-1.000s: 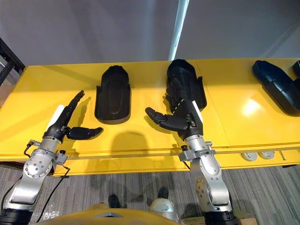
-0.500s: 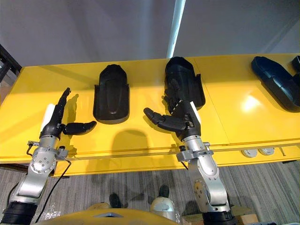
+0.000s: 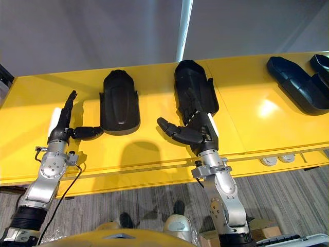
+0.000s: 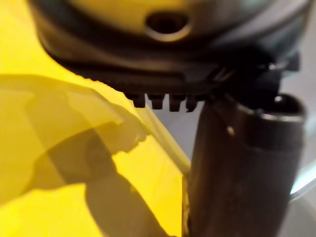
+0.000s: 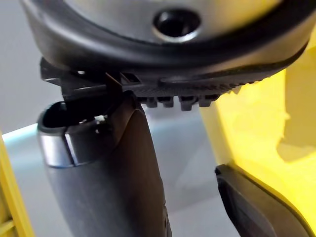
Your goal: Walk over and take three plastic housings, then place them on the shelf
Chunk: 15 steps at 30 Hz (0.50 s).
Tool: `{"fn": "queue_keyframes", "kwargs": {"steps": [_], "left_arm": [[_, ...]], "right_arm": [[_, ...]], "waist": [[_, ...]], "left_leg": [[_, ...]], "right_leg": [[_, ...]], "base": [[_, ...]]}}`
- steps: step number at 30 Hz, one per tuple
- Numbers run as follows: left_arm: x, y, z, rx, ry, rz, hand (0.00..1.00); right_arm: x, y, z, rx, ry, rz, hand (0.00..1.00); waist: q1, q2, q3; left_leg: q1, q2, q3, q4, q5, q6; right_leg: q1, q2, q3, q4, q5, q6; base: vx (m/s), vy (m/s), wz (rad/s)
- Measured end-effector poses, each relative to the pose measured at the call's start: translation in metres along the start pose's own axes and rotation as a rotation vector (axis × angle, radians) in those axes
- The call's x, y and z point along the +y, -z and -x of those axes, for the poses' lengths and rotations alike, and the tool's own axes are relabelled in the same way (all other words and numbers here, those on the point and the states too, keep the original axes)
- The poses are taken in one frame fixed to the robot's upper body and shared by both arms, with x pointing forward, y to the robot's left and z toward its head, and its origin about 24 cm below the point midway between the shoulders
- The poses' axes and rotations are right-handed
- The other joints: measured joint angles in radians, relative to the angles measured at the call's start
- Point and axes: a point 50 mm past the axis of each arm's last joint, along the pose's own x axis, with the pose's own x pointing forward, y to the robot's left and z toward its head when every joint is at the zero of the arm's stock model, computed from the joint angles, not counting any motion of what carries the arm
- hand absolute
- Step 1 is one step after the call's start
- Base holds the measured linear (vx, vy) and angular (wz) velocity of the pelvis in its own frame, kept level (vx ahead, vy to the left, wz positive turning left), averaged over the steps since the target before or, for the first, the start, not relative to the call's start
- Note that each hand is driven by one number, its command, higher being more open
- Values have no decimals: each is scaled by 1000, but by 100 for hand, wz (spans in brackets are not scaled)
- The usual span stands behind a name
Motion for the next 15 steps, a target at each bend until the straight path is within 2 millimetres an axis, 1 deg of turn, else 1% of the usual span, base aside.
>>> {"fn": "queue_keyframes", "kwargs": {"steps": [7, 13, 15], "left_arm": [[1, -2, -6, -3, -17, 0, 100], [3, -4, -9, 0, -48, 4, 100], [3, -6, -13, -2, -56, 4, 100]], "right_arm": [[1, 0, 0, -3, 1, -10, 100], [1, -1, -2, -10, -2, -18, 100], [2, -2, -4, -17, -5, -17, 100]], "waist": [[-2, -15, 9], [-3, -15, 10], [-3, -16, 14]], "left_leg": [[-3, 4, 4, 16, -7, 0], [-29, 9, 7, 39, -15, 1], [-33, 11, 6, 50, -19, 2]], "right_leg": [[-2, 0, 5, 4, 0, -1], [-22, 0, 11, 5, 1, 0], [-22, 0, 11, 6, 2, 0]], "base": [[-19, -10, -1], [-21, -13, -2], [0, 0, 0]]}}
